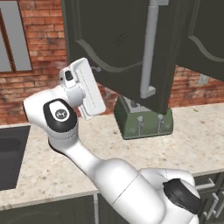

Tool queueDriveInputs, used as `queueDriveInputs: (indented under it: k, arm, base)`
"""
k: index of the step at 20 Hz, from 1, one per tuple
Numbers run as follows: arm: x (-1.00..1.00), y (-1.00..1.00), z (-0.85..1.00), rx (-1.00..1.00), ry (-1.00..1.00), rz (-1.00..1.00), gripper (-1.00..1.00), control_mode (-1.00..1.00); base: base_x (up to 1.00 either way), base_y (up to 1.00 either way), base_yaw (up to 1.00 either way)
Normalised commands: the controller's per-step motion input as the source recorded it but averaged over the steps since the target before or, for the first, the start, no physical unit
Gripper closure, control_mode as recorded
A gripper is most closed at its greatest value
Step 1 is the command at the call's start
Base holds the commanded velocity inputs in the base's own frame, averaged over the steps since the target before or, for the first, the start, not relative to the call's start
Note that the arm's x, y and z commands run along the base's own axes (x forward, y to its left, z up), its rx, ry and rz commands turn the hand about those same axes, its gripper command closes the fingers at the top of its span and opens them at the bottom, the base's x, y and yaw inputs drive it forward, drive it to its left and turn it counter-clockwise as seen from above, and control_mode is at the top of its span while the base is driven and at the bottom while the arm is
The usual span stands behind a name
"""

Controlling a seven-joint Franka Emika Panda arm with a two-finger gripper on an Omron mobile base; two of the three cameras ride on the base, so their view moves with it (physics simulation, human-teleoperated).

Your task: Close all open cabinet doors.

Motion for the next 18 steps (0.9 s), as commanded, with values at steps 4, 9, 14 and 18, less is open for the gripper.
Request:
queueDriveInputs:
  k: [4,9,14,18]
  arm:
    - [0.0,-0.76,0.05,0.0,0.0,-0.06,-1.0,-1.0]
    - [-0.01,-0.82,0.09,0.02,0.0,-0.03,-1.0,-1.0]
    - [-0.02,-0.82,0.21,0.1,-0.01,0.0,-1.0,-1.0]
    - [0.0,-0.75,0.18,0.13,0.0,0.0,-1.0,-1.0]
  base:
    - [0.0,0.0,0.0]
    - [0.0,0.0,0.0]
    - [0.0,0.0,0.0]
    - [0.0,0.0,0.0]
